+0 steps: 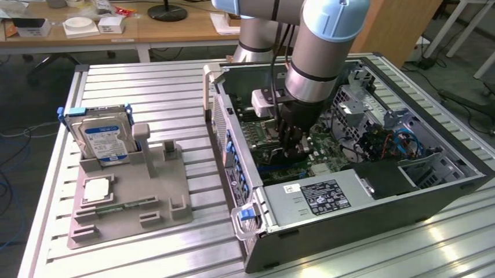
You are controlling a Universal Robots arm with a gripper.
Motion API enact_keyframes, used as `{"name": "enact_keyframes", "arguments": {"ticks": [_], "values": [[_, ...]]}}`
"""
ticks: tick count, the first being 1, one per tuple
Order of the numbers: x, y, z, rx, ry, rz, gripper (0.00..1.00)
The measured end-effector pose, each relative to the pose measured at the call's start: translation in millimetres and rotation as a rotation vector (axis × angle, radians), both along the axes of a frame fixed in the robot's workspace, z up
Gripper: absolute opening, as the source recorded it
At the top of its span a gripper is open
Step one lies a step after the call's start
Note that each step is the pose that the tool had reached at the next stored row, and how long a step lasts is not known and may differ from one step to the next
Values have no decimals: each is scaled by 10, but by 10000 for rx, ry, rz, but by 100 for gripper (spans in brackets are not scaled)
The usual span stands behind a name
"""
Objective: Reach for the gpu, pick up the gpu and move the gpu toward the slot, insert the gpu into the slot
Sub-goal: 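Insert the gpu into the slot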
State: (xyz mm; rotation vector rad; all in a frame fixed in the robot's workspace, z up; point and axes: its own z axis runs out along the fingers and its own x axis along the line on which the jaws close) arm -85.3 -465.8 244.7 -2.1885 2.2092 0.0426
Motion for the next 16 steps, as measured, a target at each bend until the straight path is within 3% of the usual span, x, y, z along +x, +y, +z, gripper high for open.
{"name": "enact_keyframes", "arguments": {"ticks": [16], "values": [[0,-1,-38,-3,1,0,26]]}}
